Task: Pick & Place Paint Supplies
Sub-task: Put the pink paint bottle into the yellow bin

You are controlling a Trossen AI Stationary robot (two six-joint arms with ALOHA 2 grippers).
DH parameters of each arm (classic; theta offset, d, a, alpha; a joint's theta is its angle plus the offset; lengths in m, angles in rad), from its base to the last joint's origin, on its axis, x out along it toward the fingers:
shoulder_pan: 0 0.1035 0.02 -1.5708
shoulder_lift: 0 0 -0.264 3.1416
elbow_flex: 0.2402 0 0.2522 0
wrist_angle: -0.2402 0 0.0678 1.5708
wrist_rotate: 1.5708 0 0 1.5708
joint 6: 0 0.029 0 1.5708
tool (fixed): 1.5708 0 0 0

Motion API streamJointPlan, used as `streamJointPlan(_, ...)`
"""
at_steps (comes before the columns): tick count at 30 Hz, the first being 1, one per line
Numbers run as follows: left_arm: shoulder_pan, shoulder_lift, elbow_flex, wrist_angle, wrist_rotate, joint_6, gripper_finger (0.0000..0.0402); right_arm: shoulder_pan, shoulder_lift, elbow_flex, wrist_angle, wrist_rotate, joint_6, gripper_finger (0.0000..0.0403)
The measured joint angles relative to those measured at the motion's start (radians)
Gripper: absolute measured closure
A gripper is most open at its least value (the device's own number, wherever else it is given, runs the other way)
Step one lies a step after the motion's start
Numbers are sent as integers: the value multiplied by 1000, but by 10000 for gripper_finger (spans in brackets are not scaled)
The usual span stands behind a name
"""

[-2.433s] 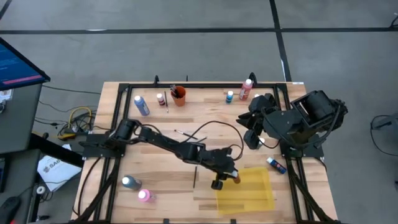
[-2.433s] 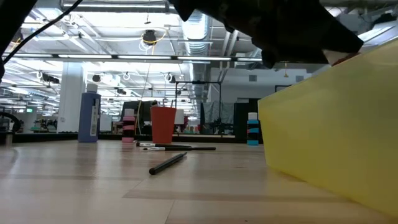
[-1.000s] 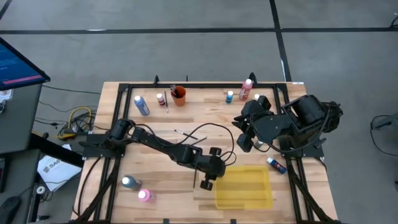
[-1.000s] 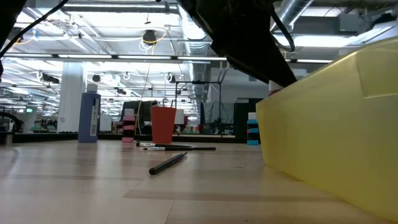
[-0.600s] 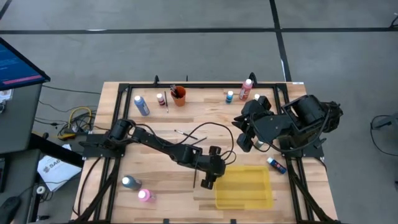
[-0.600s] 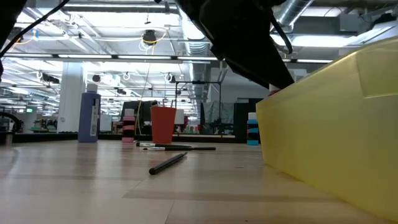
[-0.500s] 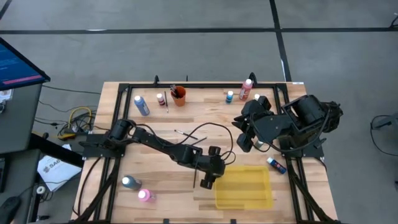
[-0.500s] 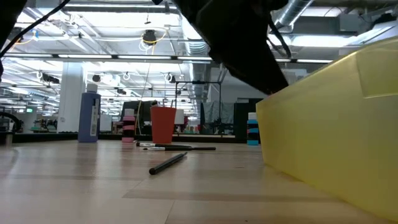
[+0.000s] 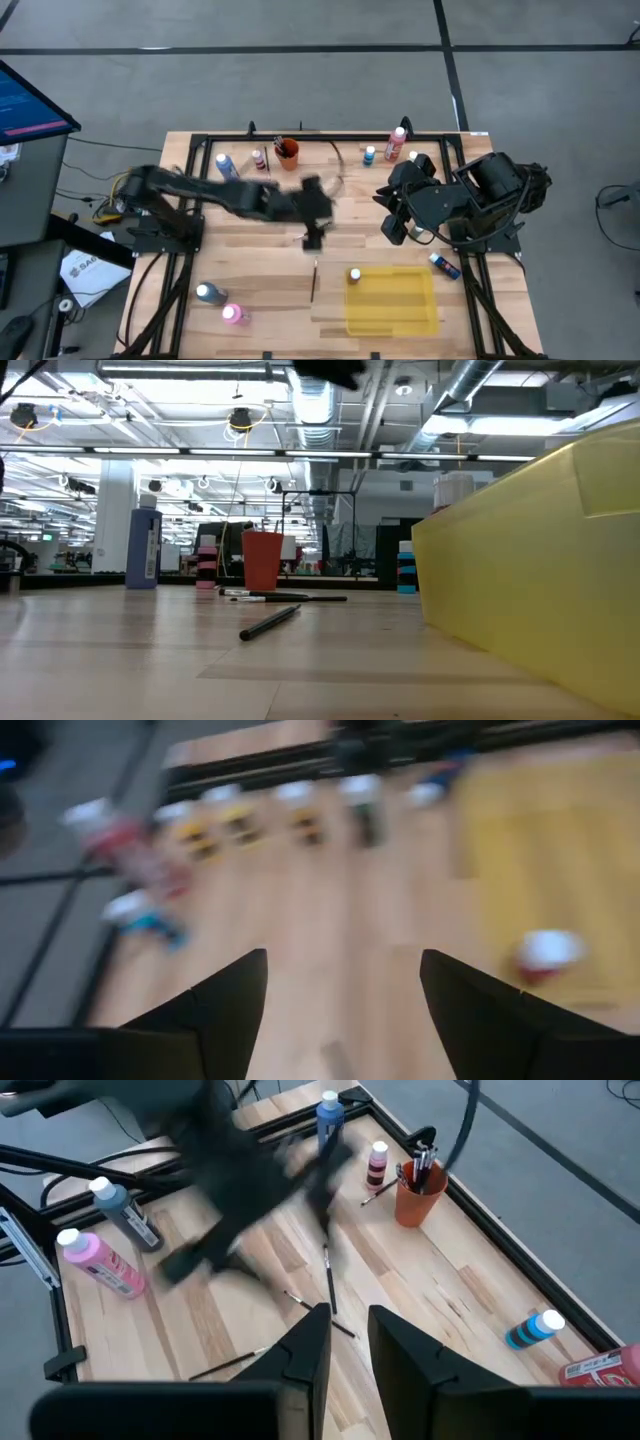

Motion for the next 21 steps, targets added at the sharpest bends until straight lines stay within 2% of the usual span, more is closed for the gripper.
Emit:
streamJointPlan(6,240,-316,-295,2,-30,-42,144,0,0,0,0,-1,-8,335)
streamJointPlan(11,479,-496,-542,38,17,-25,144,-1,0,0,0,-1,-35,335)
streamJointPlan(16,656,-547,-706,211,147,-24,144,-12,0,0,0,-2,-58,335)
streamJointPlan(21,741,-501,-746,232,151,46,144,-33,0,0,0,-2,-73,335)
